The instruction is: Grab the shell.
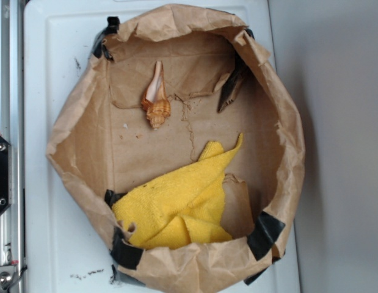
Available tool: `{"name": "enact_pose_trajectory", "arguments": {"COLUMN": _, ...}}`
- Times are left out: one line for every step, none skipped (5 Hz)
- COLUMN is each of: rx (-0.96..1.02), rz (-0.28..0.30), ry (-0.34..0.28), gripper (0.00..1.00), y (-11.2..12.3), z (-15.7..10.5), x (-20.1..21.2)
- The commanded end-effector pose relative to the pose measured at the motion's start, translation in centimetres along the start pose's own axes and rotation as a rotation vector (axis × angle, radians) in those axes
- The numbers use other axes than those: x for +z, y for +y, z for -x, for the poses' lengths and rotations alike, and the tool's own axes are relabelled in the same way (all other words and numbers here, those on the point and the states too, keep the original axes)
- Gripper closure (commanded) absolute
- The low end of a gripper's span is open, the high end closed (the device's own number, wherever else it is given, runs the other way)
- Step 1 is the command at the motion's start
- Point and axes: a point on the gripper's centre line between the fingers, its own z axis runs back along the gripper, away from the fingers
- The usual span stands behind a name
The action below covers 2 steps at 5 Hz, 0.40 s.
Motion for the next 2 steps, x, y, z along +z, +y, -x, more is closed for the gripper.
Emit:
{"name": "enact_pose_trajectory", "arguments": {"rx": 0.000, "rz": 0.000, "ry": 0.000, "gripper": 0.00, "y": 0.0, "z": 0.0, "x": 0.0}}
{"name": "enact_pose_trajectory", "arguments": {"rx": 0.115, "rz": 0.053, "ry": -0.025, "gripper": 0.00, "y": 0.9, "z": -4.9, "x": 0.2}}
